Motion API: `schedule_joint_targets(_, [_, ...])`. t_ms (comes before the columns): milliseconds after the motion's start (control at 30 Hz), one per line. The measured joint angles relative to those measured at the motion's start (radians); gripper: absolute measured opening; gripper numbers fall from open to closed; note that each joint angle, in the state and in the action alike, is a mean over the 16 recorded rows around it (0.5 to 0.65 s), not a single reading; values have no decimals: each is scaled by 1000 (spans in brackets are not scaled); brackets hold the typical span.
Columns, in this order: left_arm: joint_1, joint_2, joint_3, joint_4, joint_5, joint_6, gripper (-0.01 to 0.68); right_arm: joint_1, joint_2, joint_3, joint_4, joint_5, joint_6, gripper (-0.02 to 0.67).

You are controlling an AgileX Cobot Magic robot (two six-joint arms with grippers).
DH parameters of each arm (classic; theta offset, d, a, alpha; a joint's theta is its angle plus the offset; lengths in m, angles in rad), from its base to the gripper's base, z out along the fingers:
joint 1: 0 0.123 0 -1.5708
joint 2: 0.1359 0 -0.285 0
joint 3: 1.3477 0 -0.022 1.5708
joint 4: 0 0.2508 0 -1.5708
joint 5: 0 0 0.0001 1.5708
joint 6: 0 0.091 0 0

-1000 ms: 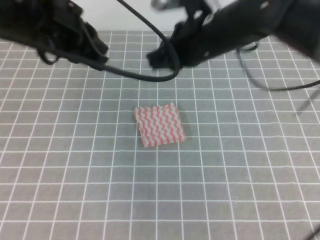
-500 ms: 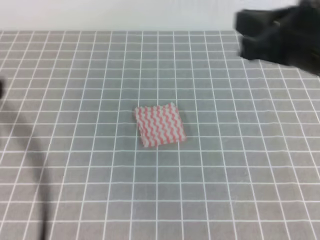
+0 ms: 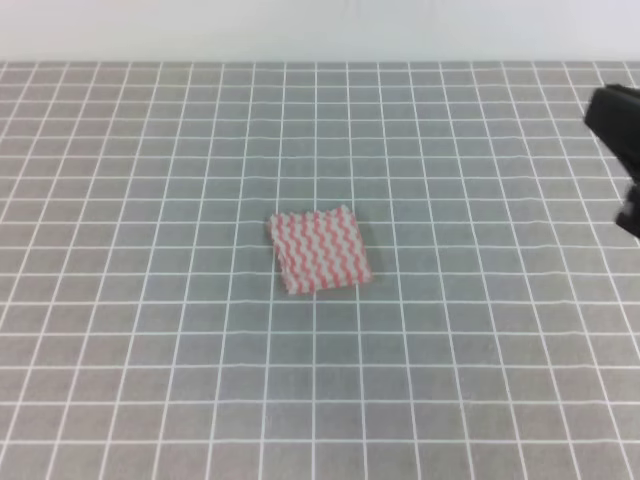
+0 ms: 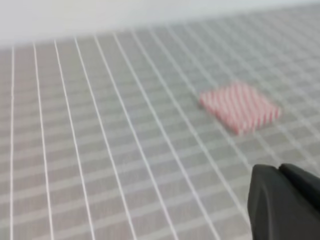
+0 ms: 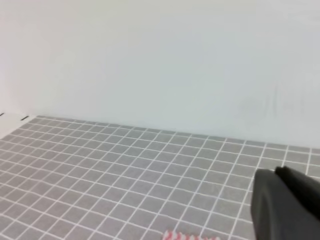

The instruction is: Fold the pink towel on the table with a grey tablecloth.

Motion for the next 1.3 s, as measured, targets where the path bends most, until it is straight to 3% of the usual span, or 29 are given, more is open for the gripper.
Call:
schedule_joint_targets(433, [0, -27, 32, 0, 147, -6, -3, 0, -48, 20, -1, 89, -8, -17])
schedule_joint_targets(867, [0, -22, 33, 1, 165, -6, -2, 0, 29, 21, -8, 200, -51, -16])
schedule_joint_targets(1300, [0, -26, 33, 1, 164, -6, -2, -49, 25, 34, -269, 421, 17, -16])
